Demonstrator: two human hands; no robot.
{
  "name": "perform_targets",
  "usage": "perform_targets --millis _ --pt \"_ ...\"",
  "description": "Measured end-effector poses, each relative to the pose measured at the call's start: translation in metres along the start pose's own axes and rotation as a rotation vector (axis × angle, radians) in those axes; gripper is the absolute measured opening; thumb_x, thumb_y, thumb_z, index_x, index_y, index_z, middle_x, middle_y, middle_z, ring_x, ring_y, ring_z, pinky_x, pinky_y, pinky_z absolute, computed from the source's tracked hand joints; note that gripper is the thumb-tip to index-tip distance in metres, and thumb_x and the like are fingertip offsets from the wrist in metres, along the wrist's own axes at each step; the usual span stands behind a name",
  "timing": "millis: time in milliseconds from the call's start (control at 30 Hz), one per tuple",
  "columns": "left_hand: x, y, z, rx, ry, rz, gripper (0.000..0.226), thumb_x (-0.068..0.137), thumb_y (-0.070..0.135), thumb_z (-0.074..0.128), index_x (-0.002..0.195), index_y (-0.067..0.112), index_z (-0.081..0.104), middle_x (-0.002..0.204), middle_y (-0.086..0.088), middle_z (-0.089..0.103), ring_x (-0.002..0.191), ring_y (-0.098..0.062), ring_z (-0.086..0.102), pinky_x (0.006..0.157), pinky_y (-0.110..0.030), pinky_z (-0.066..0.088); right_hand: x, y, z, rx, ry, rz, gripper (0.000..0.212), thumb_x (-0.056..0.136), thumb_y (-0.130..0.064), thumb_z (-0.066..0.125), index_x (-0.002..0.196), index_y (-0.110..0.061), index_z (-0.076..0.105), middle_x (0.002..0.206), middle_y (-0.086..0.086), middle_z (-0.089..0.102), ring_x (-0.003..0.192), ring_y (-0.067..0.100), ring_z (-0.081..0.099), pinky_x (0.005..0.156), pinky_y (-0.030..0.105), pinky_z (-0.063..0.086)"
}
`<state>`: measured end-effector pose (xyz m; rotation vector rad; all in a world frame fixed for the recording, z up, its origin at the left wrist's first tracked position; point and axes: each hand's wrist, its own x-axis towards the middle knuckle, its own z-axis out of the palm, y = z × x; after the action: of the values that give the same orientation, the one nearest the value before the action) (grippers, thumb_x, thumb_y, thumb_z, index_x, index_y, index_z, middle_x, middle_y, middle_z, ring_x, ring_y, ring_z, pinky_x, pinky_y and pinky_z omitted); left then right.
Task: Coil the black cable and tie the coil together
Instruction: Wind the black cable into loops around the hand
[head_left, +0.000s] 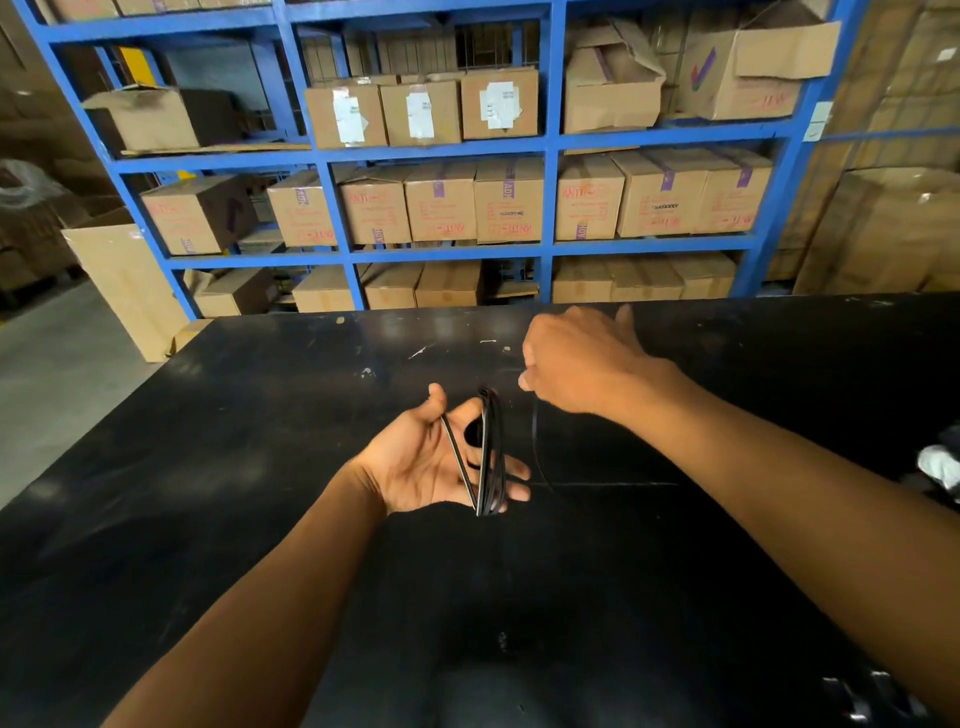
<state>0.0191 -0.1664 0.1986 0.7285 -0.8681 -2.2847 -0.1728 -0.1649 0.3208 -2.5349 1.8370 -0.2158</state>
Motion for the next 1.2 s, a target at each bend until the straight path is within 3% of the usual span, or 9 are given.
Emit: perform_targets --millis 67,133,233,500,600,700,800,967,1200 --pt "0.001 0.008 -0.005 -0.024 0.074 0.038 0.076 0.092 0.073 0.016 0.150 0.030 0.038 0.142 -0.048 0.033 0.127 -0.064 0.040 0.103 -0.070 0.035 -0.018 -0.008 -0.004 -0.032 -0.052 -0.060 0.017 0.093 -0.025 0.062 0.087 -0.021 0.046 0.082 0.002 0.052 0.082 0.026 0.049 0.086 0.049 0.043" --pt "0.001 0.016 -0.007 -0.031 0.104 0.084 0.076 0.092 0.073 0.017 0.151 0.029 0.037 0.140 -0.046 0.039 0.124 -0.065 0.043 0.096 -0.071 0.043 -0.033 -0.015 -0.007 -0.037 -0.087 -0.130 0.019 0.095 -0.025 0.059 0.088 -0.021 0.042 0.071 -0.002 0.041 0.069 0.020 0.045 0.067 0.038 0.038" --pt "0.001 0.028 -0.004 -0.040 0.109 0.147 0.073 0.095 0.069 0.015 0.143 0.022 0.046 0.126 -0.038 0.058 0.110 -0.058 0.059 0.085 -0.069 0.050 -0.047 -0.024 -0.005 -0.016 -0.167 -0.172 0.019 0.094 -0.025 0.059 0.088 -0.019 0.042 0.070 -0.002 0.039 0.059 0.015 0.038 0.056 0.032 0.030" --pt "0.001 0.044 -0.004 -0.017 0.076 0.185 0.069 0.095 0.068 0.017 0.131 0.022 0.055 0.111 -0.031 0.068 0.107 -0.048 0.065 0.084 -0.065 0.053 -0.059 -0.027 0.013 0.185 -0.293 -0.132 0.031 0.095 -0.022 0.056 0.070 -0.021 0.037 0.073 0.000 0.054 0.087 0.030 0.065 0.075 0.042 0.050" --pt "0.002 0.044 -0.002 -0.031 0.073 0.189 0.072 0.094 0.068 0.019 0.139 0.023 0.052 0.125 -0.038 0.059 0.123 -0.055 0.052 0.091 -0.069 0.046 -0.064 -0.027 0.018 0.241 -0.301 -0.127 0.022 0.095 -0.023 0.056 0.078 -0.016 0.042 0.070 -0.003 0.049 0.094 0.030 0.065 0.077 0.040 0.048" --pt "0.001 0.044 0.001 -0.047 0.057 0.186 0.075 0.094 0.069 0.016 0.147 0.024 0.044 0.137 -0.048 0.040 0.128 -0.062 0.041 0.092 -0.069 0.047 -0.065 -0.023 0.027 0.322 -0.374 -0.100 0.018 0.095 -0.027 0.056 0.083 -0.013 0.054 0.075 0.000 0.071 0.082 0.021 0.068 0.082 0.041 0.053" --pt "0.000 0.045 0.005 -0.053 0.013 0.190 0.074 0.094 0.070 0.017 0.150 0.026 0.039 0.138 -0.049 0.036 0.127 -0.065 0.038 0.095 -0.071 0.044 -0.065 -0.019 0.042 0.468 -0.487 -0.062 0.024 0.097 -0.025 0.054 0.076 -0.014 0.058 0.079 0.005 0.078 0.059 0.012 0.063 0.074 0.036 0.057" --pt "0.002 0.044 0.011 -0.110 -0.069 0.188 0.073 0.093 0.071 0.017 0.152 0.032 0.033 0.140 -0.051 0.030 0.127 -0.068 0.036 0.097 -0.072 0.042 -0.066 -0.013 0.074 0.718 -0.599 -0.013 0.027 0.098 -0.023 0.052 0.094 -0.002 0.068 0.091 0.012 0.077 0.053 0.013 0.061 0.051 0.023 0.048" --pt "0.002 0.036 0.026 -0.094 -0.254 0.148 0.078 0.094 0.071 0.014 0.148 0.024 0.044 0.149 -0.046 0.017 0.131 -0.065 0.032 0.105 -0.069 0.033 -0.058 0.009 0.112 0.901 -0.581 0.028 0.022 0.088 -0.026 0.067 0.097 -0.007 0.075 0.095 0.003 0.078 0.068 0.009 0.068 0.058 0.021 0.049"
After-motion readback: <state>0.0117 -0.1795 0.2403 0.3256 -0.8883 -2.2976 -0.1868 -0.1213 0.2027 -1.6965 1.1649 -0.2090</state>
